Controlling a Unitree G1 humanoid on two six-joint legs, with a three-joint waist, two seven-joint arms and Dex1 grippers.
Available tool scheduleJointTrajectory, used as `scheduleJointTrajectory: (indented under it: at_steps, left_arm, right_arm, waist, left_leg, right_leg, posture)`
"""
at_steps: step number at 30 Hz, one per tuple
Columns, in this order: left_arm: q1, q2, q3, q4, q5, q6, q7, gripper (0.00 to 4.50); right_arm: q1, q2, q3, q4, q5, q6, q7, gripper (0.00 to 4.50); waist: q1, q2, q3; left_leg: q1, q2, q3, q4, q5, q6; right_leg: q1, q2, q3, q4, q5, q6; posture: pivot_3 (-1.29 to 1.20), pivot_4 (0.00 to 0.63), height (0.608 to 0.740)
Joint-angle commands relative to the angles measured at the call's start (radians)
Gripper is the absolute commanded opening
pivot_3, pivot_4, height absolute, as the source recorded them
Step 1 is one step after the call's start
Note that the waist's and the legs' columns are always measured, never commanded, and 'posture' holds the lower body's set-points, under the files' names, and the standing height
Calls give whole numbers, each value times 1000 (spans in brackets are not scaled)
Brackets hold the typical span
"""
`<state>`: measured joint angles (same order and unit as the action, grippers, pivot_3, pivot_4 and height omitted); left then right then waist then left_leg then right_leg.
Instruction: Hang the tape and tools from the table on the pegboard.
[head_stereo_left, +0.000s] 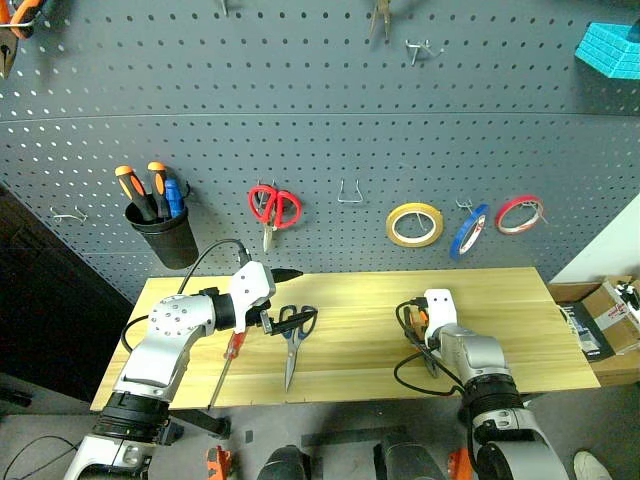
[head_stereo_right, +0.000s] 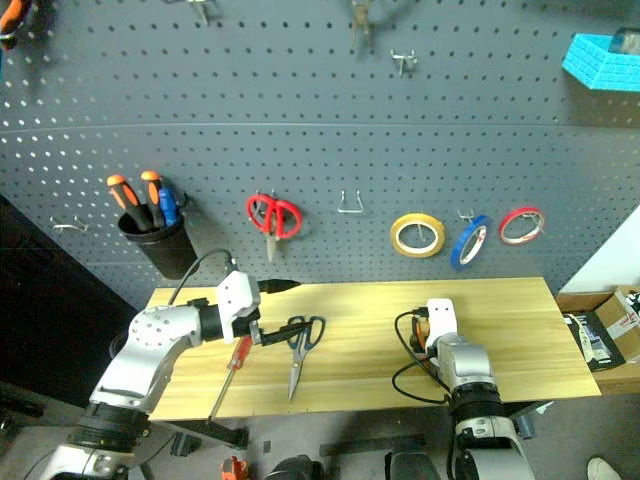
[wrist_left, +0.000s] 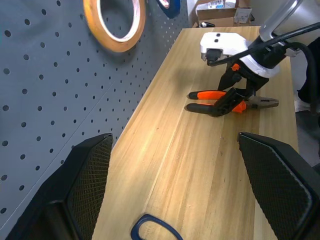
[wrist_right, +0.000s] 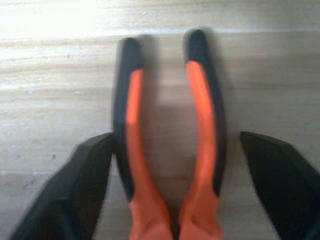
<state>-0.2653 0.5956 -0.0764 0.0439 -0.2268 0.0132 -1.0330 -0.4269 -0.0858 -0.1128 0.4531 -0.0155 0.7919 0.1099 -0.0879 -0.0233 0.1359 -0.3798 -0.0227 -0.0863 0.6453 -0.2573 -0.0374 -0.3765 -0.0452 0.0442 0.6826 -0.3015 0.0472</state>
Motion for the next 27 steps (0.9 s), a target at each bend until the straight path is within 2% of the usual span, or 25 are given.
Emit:
scheduleJointTrajectory:
  at_steps: [1,7,12,16,21,24,27]
  left_arm:
    - [6,3,26,-35,-18,-1,13,4220]
    - [30,-24,88,-63,-89,56,70,4220]
    - [117,-24,197,-156,-205,144,110,4220]
    - [157,-37,277,-187,-281,235,179,4220]
    - [179,-20,290,-198,-276,237,178,4220]
    - [157,-22,275,-203,-258,227,182,4220]
    - [130,-36,253,-220,-255,236,194,4220]
  right_arm:
    - [-5,-15,33,-5,4,-15,23,3010]
    - [26,-13,83,-155,-12,-54,6,3007]
    - [107,70,179,-665,23,23,-1,3007]
    - [85,150,267,-897,29,-11,-14,3007]
    - [-35,166,300,-920,7,-95,-15,3007]
    - [-253,156,290,-772,-25,-253,-22,3007]
    - [-382,146,261,-596,-34,-386,-39,3007]
  waist:
    - [0,1,-3]
    - [-2,3,-4]
    - [-5,4,-4]
    - [-1,4,-4]
    - [13,3,-5]
    - [15,3,-4]
    - [14,3,-4]
  left_leg:
    - [0,0,0,0,0,0]
    - [0,0,0,0,0,0]
    - [-4,1,0,0,0,0]
    - [-5,1,-1,0,0,0]
    - [-3,0,-1,1,0,0]
    - [-1,0,-2,1,0,0]
    - [-2,0,-1,0,2,-2]
  right_leg:
    - [0,0,0,0,0,0]
    - [-1,0,0,0,0,0]
    - [-6,0,2,1,0,0]
    - [-8,0,2,4,0,0]
    - [-6,0,0,4,0,0]
    - [-7,0,-1,2,1,0]
    - [-6,0,0,5,2,0]
  posture:
    - [-57,86,740]
    - [-60,85,740]
    - [-53,95,740]
    - [-46,101,740]
    - [-39,103,740]
    - [-35,103,740]
    - [-29,103,740]
